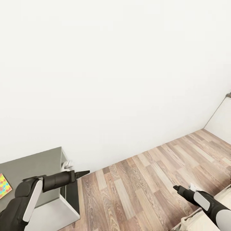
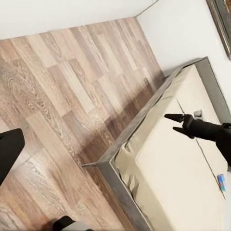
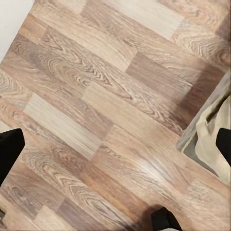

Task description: Put all the toys in the child's room - the three board games (two on the bed and one on the table), the two jigsaw puzzles on the table, and the tennis ball on the table - inside the toy box on the table in the child's room.

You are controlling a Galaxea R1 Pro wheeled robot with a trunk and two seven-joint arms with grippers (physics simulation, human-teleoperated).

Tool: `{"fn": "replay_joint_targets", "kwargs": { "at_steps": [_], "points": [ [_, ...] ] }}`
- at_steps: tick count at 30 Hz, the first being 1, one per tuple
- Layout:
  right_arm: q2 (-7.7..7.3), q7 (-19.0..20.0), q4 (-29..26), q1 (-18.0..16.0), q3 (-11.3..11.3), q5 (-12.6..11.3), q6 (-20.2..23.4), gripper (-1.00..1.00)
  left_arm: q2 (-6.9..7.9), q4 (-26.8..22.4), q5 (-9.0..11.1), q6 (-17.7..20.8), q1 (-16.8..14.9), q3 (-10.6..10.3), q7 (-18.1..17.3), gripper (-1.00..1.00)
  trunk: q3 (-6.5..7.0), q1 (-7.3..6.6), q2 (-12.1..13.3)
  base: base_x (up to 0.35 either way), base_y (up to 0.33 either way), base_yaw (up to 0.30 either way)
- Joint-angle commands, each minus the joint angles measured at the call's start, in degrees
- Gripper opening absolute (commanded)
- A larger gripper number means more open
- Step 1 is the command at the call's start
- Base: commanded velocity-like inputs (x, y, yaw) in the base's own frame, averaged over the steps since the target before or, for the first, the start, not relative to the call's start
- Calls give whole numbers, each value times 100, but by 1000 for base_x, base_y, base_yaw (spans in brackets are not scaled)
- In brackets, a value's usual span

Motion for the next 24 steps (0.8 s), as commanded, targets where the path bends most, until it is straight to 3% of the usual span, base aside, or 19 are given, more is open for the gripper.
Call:
{"fn": "replay_joint_targets", "kwargs": {
  "at_steps": [1, 7, 13, 24],
  "points": [
    [-23, 29, -125, -4, 16, -7, 20, 100, -4, -2, -4, 32, -7, 1, 17, 100, -20, 3, -12, 0, 0, -134],
    [-240, 138, -928, 111, 12, -15, 94, 100, -7, -3, 0, 168, -10, -11, 73, 100, -71, 3, -12, 0, 0, -133],
    [-443, 178, -1943, 528, -9, -23, 431, 100, -8, -3, -2, 228, -10, -3, 92, 100, -123, 3, -12, 0, 0, -131],
    [-496, 317, -2353, 692, -33, -39, 634, 100, -21, -3, -2, 235, -10, -19, 97, 100, -217, 3, -12, 0, 0, -126]
  ]
}}
